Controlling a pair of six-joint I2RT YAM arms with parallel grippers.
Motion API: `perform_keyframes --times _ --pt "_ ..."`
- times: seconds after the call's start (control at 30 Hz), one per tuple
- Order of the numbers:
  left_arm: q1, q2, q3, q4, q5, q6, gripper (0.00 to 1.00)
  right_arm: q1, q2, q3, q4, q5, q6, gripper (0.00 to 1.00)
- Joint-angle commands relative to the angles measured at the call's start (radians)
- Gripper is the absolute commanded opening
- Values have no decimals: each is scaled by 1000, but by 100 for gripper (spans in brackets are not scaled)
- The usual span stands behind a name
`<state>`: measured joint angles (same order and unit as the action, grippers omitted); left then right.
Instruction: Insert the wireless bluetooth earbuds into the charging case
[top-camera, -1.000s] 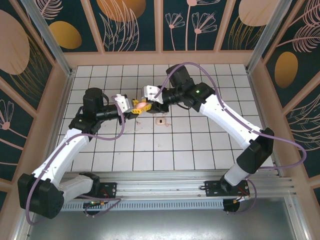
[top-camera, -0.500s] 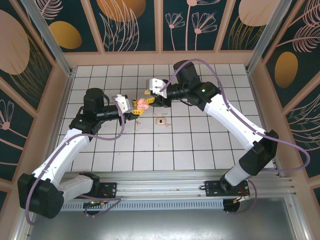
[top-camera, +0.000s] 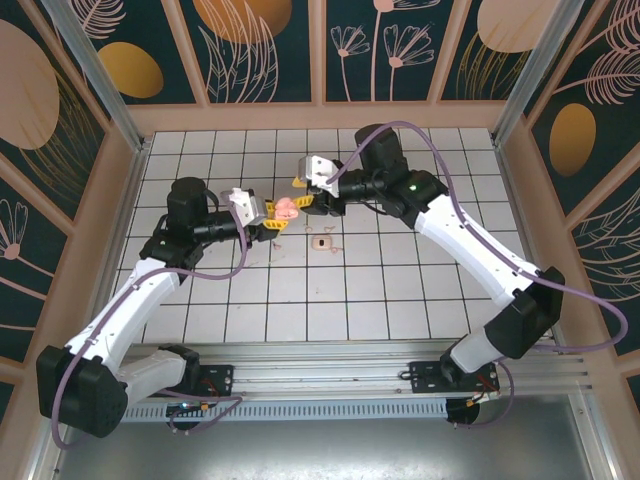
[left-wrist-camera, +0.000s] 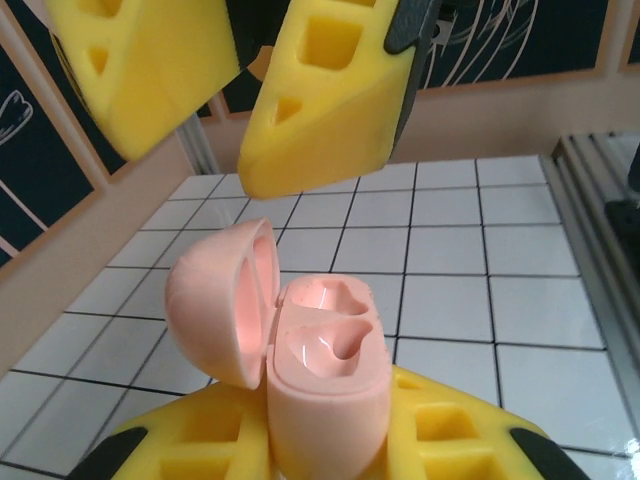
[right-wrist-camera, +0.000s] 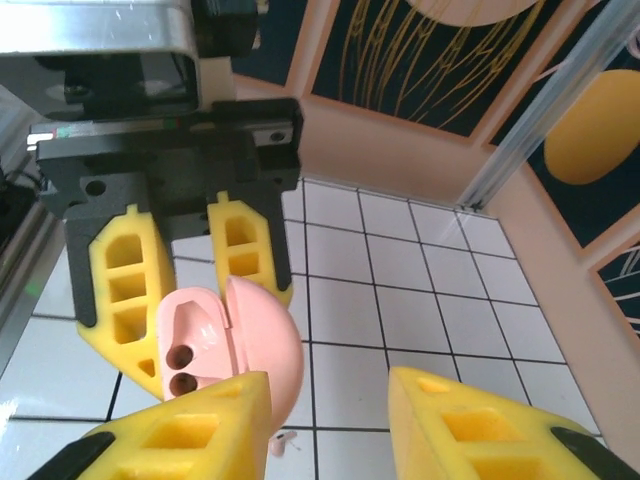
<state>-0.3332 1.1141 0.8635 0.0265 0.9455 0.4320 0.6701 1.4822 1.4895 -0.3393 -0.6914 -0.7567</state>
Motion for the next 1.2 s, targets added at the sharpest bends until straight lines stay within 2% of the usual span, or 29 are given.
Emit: perform_keyframes --times 0.0,0.27,0.43,0.53,0.6,0.7,0.8,0.97,1.17 --pt "-3 19 -11 84 52 -119 22 -17 -65 -53 122 -34 87 37" --pt "-3 -7 -73 218 -4 -277 16 -30 -161 -186 275 -6 315 37" --pt "-3 -48 -175 383 -72 -399 13 -31 -202 -265 325 92 484 38" --pt "-4 -59 -281 601 -100 -548 12 -39 -192 -268 292 143 584 38" --pt "-4 -58 -354 747 -160 -670 11 -44 -175 -260 244 188 664 37" --pt "-3 -48 -441 917 -232 -829 11 -53 -148 -251 151 278 798 37" --pt "-3 -52 -525 1038 -313 -925 12 -70 -109 -234 16 379 932 37" --pt "-4 -72 -572 1015 -369 -907 12 -113 -8 -209 -178 413 1119 37" --pt "-4 -89 -566 917 -386 -861 12 -112 143 -147 -341 381 1066 40"
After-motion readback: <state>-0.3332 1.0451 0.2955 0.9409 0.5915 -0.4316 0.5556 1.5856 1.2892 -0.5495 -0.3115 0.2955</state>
